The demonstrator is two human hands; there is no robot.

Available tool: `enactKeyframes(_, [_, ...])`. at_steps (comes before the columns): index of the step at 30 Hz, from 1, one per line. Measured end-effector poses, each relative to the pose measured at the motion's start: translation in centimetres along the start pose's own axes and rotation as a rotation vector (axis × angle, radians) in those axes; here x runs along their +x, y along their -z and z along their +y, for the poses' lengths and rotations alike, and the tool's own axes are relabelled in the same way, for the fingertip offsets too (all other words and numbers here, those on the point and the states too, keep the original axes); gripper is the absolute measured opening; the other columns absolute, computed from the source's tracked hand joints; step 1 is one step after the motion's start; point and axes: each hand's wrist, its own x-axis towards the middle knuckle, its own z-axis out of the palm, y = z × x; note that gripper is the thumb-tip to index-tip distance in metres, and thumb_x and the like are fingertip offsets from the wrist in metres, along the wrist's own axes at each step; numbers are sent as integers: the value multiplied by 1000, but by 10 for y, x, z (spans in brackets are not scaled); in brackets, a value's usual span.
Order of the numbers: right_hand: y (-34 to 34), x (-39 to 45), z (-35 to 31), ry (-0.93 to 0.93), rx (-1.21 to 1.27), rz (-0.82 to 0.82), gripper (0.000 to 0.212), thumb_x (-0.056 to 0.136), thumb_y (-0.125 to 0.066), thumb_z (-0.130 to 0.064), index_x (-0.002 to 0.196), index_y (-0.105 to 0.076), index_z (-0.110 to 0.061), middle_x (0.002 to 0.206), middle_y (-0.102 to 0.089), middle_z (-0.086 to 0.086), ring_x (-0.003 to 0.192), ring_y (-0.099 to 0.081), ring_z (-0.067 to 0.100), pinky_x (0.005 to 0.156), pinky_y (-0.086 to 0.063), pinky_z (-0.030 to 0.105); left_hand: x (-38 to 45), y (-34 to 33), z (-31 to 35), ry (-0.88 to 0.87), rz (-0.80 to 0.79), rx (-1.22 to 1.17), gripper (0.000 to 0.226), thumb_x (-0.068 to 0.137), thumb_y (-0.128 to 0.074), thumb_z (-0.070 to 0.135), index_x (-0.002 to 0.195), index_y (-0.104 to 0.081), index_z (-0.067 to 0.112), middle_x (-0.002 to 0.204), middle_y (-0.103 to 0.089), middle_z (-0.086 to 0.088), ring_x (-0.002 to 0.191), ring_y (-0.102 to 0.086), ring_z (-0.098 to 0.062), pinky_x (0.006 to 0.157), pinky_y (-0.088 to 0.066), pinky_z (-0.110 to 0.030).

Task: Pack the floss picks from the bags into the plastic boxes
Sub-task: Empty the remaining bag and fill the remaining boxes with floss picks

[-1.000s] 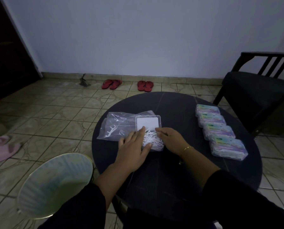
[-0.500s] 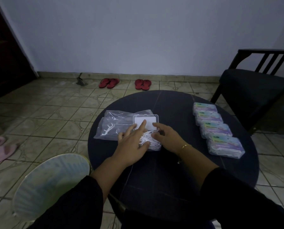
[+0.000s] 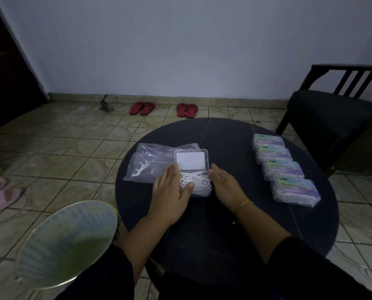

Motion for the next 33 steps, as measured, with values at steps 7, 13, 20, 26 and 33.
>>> enactKeyframes(7, [-17, 0, 9, -27, -170, -35, 32, 99, -27, -39, 105, -52, -19, 110, -57, -5, 110, -50, 13, 104, -28, 47, 1, -5, 13, 55, -68, 48, 76, 97, -23, 54, 151, 6, 9, 160, 4, -5, 146, 9, -15, 113, 11, -28])
enactKeyframes(13, [-16, -2, 8, -65, -79, -118, 66, 100, -27, -47, 150, 10, -24, 158, -12, -4, 144, -15, 15, 118, -7, 45, 0, -7, 12, 38, -72, 42, 76, 96, -24, 55, 150, 7, 11, 160, 3, -4, 146, 9, -14, 115, 10, -29])
enactKeyframes(20, [0, 22, 2, -174, 286, 79, 63, 98, -39, -26, 152, -7, -20, 151, -33, 5, 130, -39, 19, 101, -32, 31, -7, -7, 7, 84, 51, 60, 96, 86, -41, 67, 151, 5, 14, 158, -13, 0, 145, -3, -11, 117, 7, -37])
enactKeyframes(26, [7, 27, -7, -144, 382, 27, 58, 98, -39, -37, 151, -18, -23, 118, -59, -6, 101, -56, 11, 93, -35, 40, -7, -10, 6, 103, 105, 29, 97, 87, -47, 63, 151, 6, 12, 153, -28, 4, 143, -11, -9, 116, 5, -34])
enactKeyframes(33, [8, 17, 2, -34, 355, -24, 30, 89, -59, -41, 119, -57, -35, 121, -63, -5, 108, -59, 14, 87, -47, 35, -9, -11, 4, 90, 91, 26, 97, 85, -44, 66, 151, 3, 12, 153, -29, 4, 143, -14, -8, 116, 3, -32])
